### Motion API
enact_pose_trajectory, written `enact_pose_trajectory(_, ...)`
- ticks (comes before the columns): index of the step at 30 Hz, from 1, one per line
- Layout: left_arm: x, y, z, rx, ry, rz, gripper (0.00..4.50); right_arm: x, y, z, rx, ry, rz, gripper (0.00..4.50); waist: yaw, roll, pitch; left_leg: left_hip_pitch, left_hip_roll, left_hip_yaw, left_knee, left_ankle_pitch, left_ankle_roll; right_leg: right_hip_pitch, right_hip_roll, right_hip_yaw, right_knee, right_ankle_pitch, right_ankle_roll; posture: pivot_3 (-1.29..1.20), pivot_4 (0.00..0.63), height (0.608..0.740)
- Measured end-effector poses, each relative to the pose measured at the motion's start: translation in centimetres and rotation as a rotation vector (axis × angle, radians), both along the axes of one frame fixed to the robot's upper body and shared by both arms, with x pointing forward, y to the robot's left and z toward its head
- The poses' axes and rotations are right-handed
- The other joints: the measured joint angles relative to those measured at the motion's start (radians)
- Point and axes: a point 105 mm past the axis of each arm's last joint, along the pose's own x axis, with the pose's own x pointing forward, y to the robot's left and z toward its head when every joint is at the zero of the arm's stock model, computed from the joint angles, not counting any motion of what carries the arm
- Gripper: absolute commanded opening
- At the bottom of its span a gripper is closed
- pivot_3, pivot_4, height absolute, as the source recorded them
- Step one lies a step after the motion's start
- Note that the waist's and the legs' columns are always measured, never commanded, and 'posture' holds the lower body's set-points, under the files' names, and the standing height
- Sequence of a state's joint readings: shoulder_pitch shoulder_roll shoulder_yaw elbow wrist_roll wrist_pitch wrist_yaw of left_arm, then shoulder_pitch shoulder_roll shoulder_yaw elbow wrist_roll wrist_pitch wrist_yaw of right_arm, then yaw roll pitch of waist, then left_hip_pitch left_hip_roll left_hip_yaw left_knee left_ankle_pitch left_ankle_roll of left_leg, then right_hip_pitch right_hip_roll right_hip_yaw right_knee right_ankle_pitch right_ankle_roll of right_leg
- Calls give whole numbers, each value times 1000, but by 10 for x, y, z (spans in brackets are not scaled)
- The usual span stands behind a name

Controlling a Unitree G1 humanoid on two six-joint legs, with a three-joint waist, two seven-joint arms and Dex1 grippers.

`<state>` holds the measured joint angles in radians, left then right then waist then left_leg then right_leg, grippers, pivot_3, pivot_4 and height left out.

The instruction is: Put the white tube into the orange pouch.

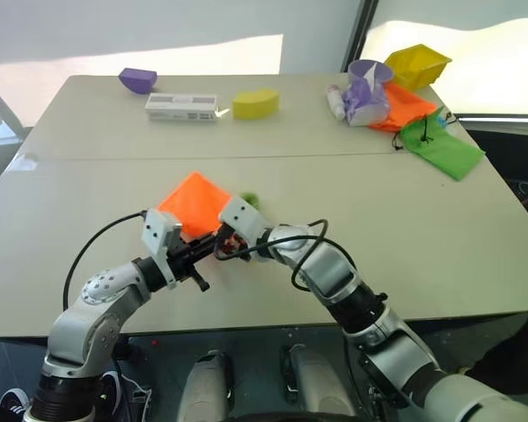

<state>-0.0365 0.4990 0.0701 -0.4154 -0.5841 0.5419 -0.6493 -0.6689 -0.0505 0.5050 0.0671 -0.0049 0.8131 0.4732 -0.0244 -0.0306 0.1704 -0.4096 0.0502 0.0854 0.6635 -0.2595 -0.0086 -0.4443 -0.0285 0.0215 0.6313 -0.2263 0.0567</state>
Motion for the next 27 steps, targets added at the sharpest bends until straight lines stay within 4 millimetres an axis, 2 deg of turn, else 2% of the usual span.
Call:
enact_pose_trajectory(5, 0, 1, -1, 7, -1, 7, 0, 5, 10, 0, 43, 16, -20, 1802, -11, 0, 0, 0, 0, -1, 0, 0, 0, 0, 0, 0, 0, 0, 0, 0, 150, 740)
enact_pose_trajectory(10, 0, 1, -1, 7, -1, 6, 0, 4, 9, -1, 54, 17, 4, 4224, -20, 0, 0, 0, 0, 0, 0, 0, 0, 0, -1, 0, 0, 0, 0, 0, 150, 740)
enact_pose_trajectory(11, 0, 0, -2, 7, 0, 4, 0, 3, 6, -1, 51, 14, 15, 4411, -20, 0, 0, 0, 0, 0, 0, 0, 0, 0, -1, 0, 0, 0, 0, 0, 150, 740)
enact_pose_trajectory(16, -3, 3, -6, 12, 15, 10, 0, -17, -16, 5, 38, -9, 109, 4411, -19, 0, 0, -1, 0, 0, -1, 0, 0, 0, -1, 0, -1, 0, 0, 0, 150, 740)
enact_pose_trajectory(23, -4, 4, -8, 20, 20, 8, 0, -26, -54, 11, -32, -64, 165, 4411, -19, 0, 0, 0, 0, -1, -1, 0, 0, 0, -1, 0, -1, 0, 0, 0, 150, 740)
enact_pose_trajectory(27, -10, 12, -10, 58, 35, -6, 0, -29, -79, 18, -21, -59, 202, 4411, -20, 0, 0, 0, 0, 0, -1, 0, 0, 0, -1, 0, -2, 0, 0, 0, 150, 740)
